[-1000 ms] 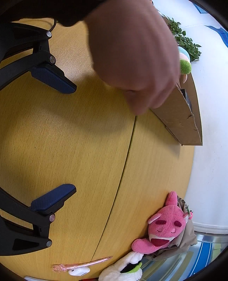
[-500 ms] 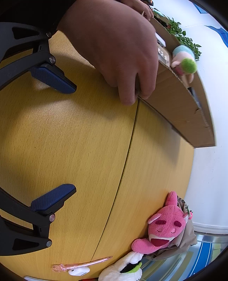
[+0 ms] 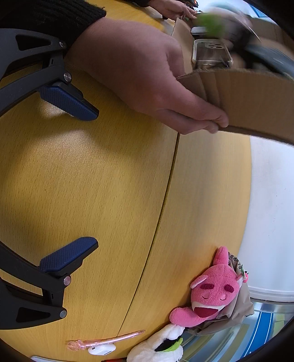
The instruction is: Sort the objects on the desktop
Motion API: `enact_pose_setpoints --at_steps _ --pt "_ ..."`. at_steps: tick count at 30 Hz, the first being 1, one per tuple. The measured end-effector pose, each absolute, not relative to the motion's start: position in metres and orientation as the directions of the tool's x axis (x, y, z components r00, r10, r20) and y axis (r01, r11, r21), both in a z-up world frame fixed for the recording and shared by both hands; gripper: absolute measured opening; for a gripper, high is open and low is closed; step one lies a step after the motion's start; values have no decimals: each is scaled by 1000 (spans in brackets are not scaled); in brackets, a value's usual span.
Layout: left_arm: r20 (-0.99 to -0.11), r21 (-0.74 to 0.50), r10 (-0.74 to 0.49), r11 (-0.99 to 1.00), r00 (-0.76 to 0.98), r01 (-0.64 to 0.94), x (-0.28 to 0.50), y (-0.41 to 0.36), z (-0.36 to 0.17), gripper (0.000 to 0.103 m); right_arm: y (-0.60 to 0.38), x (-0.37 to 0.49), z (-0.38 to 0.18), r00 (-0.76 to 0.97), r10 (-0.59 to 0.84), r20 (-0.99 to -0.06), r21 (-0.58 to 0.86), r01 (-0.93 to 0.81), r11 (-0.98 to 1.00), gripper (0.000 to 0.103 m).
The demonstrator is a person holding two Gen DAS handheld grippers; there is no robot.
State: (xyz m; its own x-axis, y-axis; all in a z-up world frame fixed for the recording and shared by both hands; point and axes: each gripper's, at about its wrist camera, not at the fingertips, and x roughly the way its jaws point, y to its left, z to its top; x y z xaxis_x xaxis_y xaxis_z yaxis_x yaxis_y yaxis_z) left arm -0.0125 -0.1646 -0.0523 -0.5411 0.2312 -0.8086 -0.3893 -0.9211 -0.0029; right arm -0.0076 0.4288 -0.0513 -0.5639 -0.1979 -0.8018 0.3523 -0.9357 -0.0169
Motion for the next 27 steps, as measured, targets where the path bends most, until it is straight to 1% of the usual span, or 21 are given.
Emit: enact_pose_setpoints --at_steps 27 --pt "-808 -4 232 -921 -541 -389 -12 -175 -57 103 435 -15 -54 -566 -190 -803 -20 343 -939 103"
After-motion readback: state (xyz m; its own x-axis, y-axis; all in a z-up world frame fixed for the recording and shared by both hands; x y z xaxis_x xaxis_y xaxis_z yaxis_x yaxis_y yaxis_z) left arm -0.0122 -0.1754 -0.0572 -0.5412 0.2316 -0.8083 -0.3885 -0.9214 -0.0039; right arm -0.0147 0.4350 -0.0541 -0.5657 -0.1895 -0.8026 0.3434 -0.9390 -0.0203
